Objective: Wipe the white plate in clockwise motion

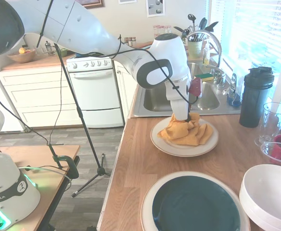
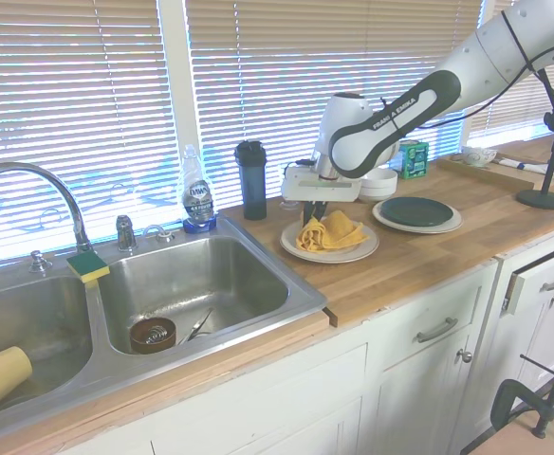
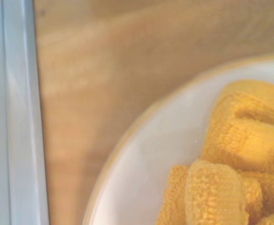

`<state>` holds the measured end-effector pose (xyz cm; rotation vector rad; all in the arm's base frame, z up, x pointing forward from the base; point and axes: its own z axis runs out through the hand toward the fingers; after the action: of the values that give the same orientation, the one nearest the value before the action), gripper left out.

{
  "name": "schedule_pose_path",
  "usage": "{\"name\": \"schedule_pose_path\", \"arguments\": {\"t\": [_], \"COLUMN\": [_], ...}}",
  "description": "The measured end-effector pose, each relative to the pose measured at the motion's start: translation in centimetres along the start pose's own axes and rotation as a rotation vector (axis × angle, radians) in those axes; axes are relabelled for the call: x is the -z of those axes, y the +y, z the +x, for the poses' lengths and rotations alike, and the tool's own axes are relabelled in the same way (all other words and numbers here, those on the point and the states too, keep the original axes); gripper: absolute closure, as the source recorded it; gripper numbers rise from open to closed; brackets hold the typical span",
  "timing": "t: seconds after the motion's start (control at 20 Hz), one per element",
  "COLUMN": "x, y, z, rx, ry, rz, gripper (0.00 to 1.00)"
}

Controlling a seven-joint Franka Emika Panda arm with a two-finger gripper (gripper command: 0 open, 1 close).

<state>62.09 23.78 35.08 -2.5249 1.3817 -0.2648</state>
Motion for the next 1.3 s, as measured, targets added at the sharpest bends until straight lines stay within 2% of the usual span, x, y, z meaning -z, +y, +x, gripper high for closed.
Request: {"name": "schedule_pose_path", "arguments": {"t": [0.4,0.7,1.05,1.3], "x": [-0.3,0.7,2.1,2.0], "y": [-1.6,-0.8,3.1,3.4], "z": [5.6,7.3,5.2,1.4], "rx": [-0.075,-0.069,-0.028,0.003], "ry": [0.055,0.076,0.080,0.055], "rz": [0.021,-0.021,-0.077,-0.085], "gripper": [1.00,1.00,1.00,1.00]}}
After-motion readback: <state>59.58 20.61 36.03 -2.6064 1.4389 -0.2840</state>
